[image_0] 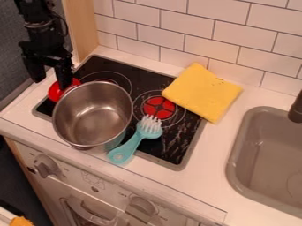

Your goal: Took the sushi and put it in the sink

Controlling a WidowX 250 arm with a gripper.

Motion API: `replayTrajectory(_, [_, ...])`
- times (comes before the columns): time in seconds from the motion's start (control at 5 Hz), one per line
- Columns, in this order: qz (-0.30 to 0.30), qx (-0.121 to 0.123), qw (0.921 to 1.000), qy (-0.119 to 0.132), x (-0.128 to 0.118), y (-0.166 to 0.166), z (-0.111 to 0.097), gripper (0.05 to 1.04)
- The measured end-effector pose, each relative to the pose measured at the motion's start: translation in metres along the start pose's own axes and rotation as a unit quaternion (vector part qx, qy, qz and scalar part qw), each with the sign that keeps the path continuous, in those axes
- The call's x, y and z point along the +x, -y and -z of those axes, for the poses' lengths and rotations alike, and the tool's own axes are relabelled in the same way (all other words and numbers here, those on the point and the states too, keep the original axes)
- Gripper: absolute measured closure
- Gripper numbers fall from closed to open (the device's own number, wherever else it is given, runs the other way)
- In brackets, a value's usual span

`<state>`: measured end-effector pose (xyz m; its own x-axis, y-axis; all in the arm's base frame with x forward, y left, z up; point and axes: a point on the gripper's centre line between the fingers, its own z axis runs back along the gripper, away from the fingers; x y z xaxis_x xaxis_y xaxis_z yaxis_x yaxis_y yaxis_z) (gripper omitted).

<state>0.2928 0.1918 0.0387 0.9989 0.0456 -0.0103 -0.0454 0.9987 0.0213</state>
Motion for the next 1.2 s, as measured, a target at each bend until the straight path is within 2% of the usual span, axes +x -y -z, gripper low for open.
replayTrajectory(0.2, [-0.003,-0.001,0.9992,-0.041,-0.004,-0.002,0.030,0.082])
replayTrajectory(0.4, [-0.004,-0.002,0.9990,-0.044,0.001,-0.001,0.031,0.084])
replayTrajectory(0.6, [-0.004,-0.010,0.9993,-0.036,0.004,0.002,0.032,0.157])
replayTrajectory(0.8, [-0.015,-0.007,0.9996,-0.024,0.001,0.004,0.029,0.412])
replayTrajectory(1.0, [-0.056,0.014,0.9983,0.006,-0.002,0.001,0.001,0.493])
replayTrajectory(1.2, [-0.141,0.028,0.9895,0.012,-0.001,0.006,-0.032,0.494])
